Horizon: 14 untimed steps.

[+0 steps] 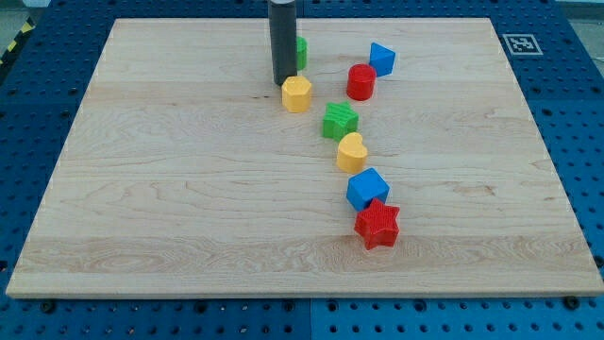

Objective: Place the green circle horizontally left to the triangle

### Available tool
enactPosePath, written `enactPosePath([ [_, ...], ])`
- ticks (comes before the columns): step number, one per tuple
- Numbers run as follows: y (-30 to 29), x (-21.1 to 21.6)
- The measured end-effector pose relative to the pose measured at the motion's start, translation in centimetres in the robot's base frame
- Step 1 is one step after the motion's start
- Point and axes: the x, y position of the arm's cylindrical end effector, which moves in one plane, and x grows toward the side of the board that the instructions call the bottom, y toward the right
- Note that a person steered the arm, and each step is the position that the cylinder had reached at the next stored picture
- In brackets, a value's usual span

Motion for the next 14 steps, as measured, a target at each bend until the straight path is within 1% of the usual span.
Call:
enactPosePath([
  [2, -0.3, -0.4],
  [4, -4.6, -0.3],
  [5, -4.4, 1.8],
  [6, -3.9, 2.8],
  [10, -0.5, 2.8],
  [11, -0.2, 2.8],
  [12, -2.1, 2.5],
  [13, -7.7, -0.3],
  [14, -9.7, -5.9],
])
